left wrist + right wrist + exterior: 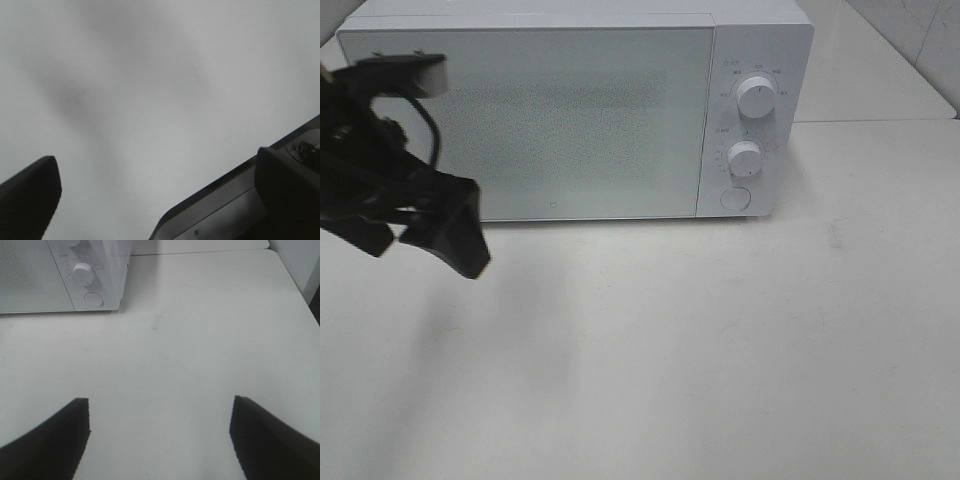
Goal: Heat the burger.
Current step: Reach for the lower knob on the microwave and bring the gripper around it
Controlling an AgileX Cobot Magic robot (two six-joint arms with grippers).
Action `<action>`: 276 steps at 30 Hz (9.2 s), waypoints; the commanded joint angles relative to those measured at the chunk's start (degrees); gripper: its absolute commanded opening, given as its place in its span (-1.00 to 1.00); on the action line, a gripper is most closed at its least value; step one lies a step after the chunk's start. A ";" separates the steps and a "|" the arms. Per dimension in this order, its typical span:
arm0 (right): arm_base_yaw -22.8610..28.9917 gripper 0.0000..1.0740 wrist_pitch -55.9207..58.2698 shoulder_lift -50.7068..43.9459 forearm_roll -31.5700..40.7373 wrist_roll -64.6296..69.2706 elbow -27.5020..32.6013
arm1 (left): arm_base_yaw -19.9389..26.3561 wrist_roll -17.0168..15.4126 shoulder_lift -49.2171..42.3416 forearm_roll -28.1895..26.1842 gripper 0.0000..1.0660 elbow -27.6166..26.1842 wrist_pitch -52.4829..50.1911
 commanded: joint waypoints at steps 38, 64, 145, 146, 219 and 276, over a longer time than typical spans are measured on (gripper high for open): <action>-0.52 0.42 -0.74 -1.66 0.06 -0.06 0.17 | 28.99 0.23 -66.46 6.65 0.84 29.05 7.68; -0.52 0.42 -0.74 -1.49 0.06 -0.06 0.17 | 26.36 -0.23 -90.47 8.59 0.84 32.26 4.70; -0.52 0.42 -47.44 41.77 -0.11 0.00 -2.18 | 26.36 -0.23 -90.36 8.59 0.84 32.26 4.70; -0.52 0.42 -48.59 42.74 -0.11 0.00 -2.18 | 26.36 -0.23 -90.36 8.59 0.84 32.26 4.70; 39.94 0.42 -133.44 97.23 47.84 -28.07 4.76 | 26.36 -0.23 -90.36 8.59 0.84 32.26 4.70; 32.20 0.35 -137.80 119.40 43.14 -20.45 -17.65 | 26.36 -0.23 -90.01 8.59 0.83 32.26 4.70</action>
